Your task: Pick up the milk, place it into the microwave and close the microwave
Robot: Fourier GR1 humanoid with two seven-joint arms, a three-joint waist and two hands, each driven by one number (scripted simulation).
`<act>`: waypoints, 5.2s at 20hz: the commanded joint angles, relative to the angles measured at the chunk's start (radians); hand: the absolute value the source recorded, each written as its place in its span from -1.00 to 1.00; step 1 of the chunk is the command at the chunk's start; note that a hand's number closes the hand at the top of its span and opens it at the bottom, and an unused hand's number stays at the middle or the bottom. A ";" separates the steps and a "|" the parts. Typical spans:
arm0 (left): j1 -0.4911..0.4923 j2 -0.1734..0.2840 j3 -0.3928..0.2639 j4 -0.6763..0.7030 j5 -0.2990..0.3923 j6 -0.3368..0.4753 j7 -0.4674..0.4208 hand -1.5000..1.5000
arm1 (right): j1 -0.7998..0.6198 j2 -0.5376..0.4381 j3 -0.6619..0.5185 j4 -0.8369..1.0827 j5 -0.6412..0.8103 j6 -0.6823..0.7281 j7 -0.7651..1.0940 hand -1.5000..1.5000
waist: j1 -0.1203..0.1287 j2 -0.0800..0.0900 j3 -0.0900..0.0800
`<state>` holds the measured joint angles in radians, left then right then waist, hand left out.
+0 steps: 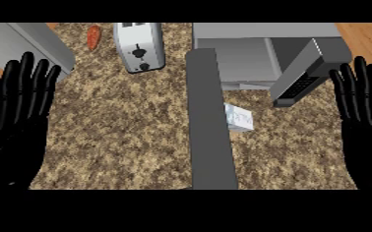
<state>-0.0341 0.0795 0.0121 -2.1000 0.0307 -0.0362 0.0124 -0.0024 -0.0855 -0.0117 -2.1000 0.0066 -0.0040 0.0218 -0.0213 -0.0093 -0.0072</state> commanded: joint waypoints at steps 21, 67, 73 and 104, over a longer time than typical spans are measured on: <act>0.054 -0.008 0.020 0.055 0.074 -0.031 0.018 -1.00 | -0.095 0.085 -0.005 0.316 1.243 -0.875 -0.089 -1.00 | 0.156 0.051 -0.001; 0.356 0.103 0.268 -0.088 0.375 -0.217 -0.011 -1.00 | -0.151 0.085 -0.048 0.922 1.788 -1.493 0.641 -1.00 | 0.075 0.013 0.013; 0.397 0.098 0.296 -0.123 0.397 -0.224 -0.018 -1.00 | -0.137 0.085 -0.078 0.923 1.841 -1.494 0.687 -1.00 | 0.069 0.012 0.014; 0.396 0.126 0.286 -0.093 0.491 -0.351 -0.036 -1.00 | -0.182 0.083 0.731 1.054 1.574 -1.494 0.993 1.00 | 0.227 0.045 0.027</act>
<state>0.3686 0.2041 0.3128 -2.2013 0.5138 -0.3755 -0.0263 -0.1887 -0.0592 0.5052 -0.9663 1.6755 -1.4523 0.9689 0.1699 0.0405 0.0117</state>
